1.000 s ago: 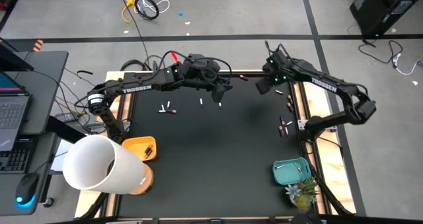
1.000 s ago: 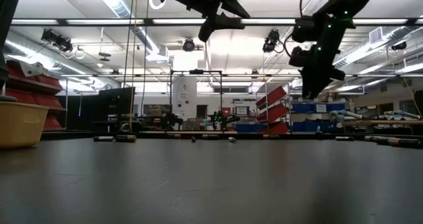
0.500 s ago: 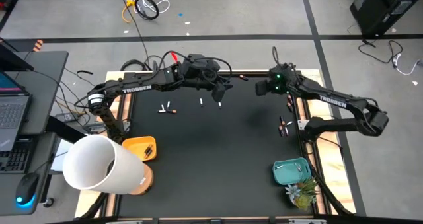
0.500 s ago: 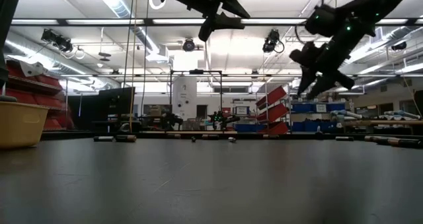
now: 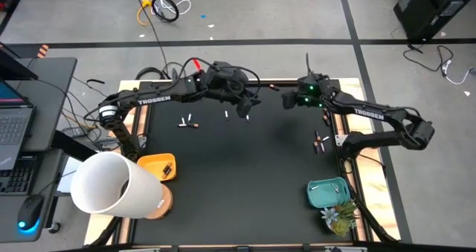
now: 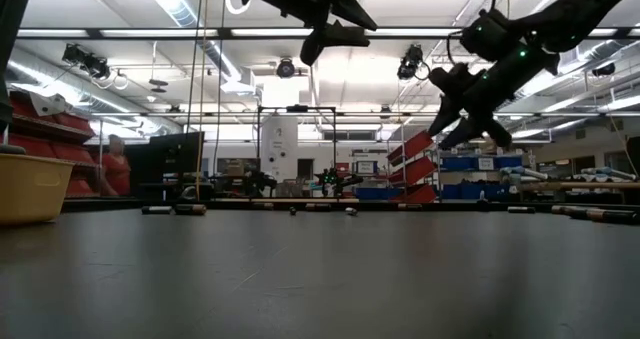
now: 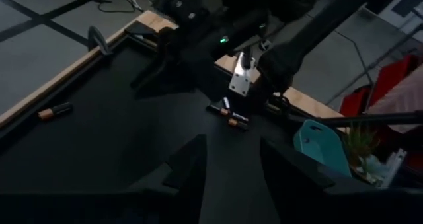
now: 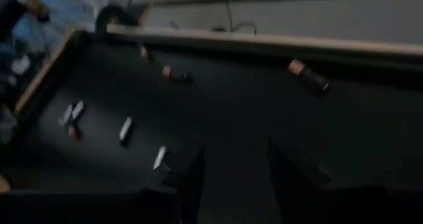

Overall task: Sort batteries
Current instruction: Put the silver battery into the green bin

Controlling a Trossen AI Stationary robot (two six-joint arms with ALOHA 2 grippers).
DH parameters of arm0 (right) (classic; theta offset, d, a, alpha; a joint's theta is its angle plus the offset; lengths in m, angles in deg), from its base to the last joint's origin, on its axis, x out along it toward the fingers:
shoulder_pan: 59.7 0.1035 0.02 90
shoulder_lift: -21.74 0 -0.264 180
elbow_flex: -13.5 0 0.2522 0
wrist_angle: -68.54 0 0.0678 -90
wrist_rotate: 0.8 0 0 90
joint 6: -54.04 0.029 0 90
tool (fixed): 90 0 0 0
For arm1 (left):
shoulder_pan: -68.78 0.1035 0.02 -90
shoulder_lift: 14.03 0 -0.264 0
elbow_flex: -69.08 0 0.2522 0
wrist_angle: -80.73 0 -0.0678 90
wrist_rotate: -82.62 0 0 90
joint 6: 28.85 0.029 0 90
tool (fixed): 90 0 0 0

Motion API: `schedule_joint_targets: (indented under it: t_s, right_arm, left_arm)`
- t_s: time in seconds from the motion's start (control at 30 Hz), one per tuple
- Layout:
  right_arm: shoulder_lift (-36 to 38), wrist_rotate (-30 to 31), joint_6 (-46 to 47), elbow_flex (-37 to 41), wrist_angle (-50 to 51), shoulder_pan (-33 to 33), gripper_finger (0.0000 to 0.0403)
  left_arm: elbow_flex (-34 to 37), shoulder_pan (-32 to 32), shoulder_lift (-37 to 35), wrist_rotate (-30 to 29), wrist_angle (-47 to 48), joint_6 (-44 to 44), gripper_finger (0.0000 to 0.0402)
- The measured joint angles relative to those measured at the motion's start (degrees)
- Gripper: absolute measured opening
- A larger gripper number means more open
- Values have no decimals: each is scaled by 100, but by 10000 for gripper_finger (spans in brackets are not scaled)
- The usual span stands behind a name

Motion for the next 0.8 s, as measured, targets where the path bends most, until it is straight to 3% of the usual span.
schedule_joint_targets:
  t_s: [0.13,0.4,0.6,0.8]
  right_arm:
    - [-138,69,-277,0,3,-33,140]
    - [-154,905,-736,-2,428,-475,97]
    - [-137,311,-1182,-35,1115,-822,110]
    - [-40,622,-1056,-212,2009,-849,126]
  left_arm:
    - [0,13,0,204,-5,-15,156]
    - [0,11,0,281,-6,-41,156]
    - [0,11,0,282,-2,-44,156]
    - [0,9,0,279,-6,-41,156]
